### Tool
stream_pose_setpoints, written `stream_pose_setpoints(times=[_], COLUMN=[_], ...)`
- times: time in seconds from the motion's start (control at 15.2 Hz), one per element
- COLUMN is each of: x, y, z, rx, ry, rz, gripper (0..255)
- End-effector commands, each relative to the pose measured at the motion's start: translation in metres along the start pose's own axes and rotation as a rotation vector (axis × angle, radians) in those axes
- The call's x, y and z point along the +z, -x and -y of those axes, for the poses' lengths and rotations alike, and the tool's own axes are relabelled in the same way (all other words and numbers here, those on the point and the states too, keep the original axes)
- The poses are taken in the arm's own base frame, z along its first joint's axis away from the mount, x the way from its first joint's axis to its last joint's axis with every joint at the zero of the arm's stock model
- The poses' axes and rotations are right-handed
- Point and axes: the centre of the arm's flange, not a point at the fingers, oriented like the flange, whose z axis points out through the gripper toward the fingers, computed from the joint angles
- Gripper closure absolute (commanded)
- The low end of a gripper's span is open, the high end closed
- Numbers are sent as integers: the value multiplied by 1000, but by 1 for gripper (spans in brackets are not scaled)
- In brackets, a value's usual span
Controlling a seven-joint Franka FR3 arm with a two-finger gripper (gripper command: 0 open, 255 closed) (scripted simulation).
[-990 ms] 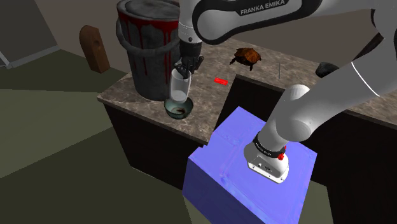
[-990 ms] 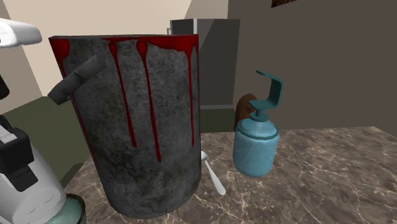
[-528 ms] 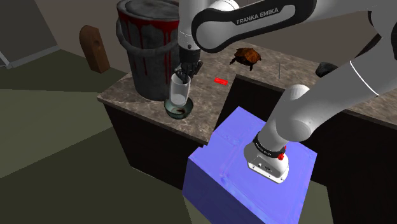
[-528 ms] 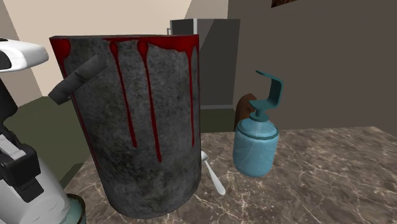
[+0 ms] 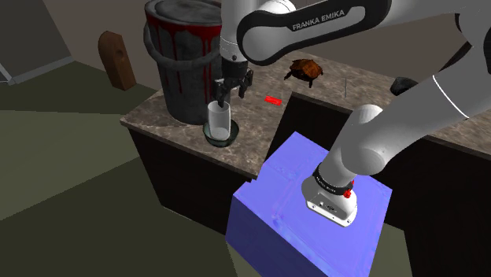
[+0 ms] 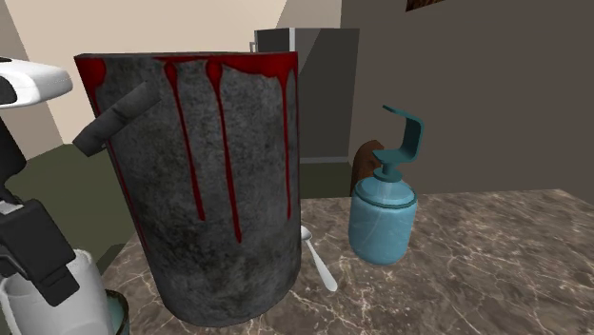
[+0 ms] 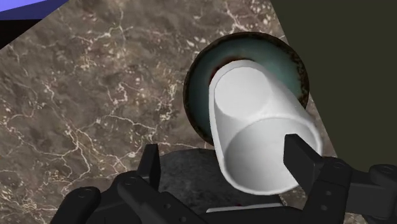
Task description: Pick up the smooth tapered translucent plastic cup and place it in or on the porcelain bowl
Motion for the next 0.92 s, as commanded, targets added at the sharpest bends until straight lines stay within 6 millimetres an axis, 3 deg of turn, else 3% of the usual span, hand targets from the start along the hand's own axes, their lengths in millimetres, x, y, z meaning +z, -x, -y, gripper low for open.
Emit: stream_pose_setpoints(times=[0.0, 0.07, 0.33, 0.86], x=[0, 0, -50, -50], y=[0, 0, 0, 0], z=[0, 0, 0, 0], rx=[0, 0, 0, 0], ry=[0, 0, 0, 0], rz=[0, 0, 0, 0], gripper=[0, 0, 0, 0])
